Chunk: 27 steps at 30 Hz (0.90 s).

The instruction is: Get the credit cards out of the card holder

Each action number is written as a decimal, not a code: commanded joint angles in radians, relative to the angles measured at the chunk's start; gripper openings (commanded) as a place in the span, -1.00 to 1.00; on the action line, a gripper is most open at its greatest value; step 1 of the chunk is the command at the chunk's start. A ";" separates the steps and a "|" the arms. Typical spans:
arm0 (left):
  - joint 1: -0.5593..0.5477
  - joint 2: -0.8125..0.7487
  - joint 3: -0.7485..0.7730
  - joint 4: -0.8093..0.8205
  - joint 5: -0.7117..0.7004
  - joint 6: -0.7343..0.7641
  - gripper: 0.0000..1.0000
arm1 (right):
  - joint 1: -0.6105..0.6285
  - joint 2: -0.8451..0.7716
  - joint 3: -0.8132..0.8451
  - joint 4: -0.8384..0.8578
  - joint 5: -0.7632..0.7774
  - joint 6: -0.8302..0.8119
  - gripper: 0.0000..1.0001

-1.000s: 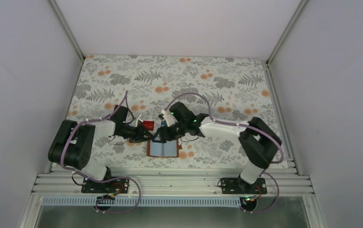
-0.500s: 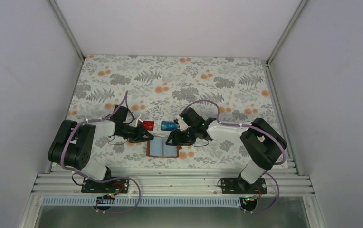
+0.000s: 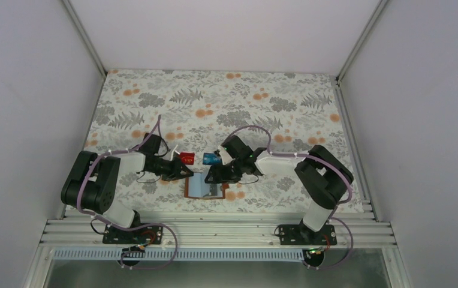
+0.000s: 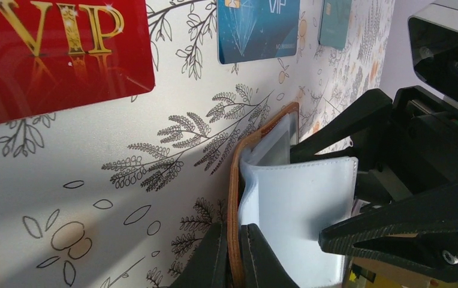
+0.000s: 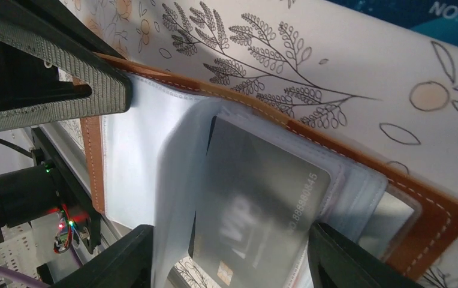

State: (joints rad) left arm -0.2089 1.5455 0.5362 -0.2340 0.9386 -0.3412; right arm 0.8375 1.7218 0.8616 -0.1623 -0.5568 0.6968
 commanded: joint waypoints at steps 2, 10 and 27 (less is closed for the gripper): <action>0.000 0.013 -0.007 0.002 0.005 0.012 -0.95 | 0.039 0.043 0.069 0.030 -0.040 -0.025 0.28; 0.000 0.009 -0.006 0.001 0.005 0.013 -0.95 | 0.059 0.052 0.106 0.019 -0.047 -0.045 0.23; 0.040 -0.026 0.076 -0.052 0.034 0.053 -0.18 | 0.065 0.094 0.121 -0.066 0.047 -0.058 0.16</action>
State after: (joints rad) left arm -0.1951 1.5455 0.5854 -0.2680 0.9554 -0.3138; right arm 0.8944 1.8030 0.9749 -0.2043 -0.5480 0.6495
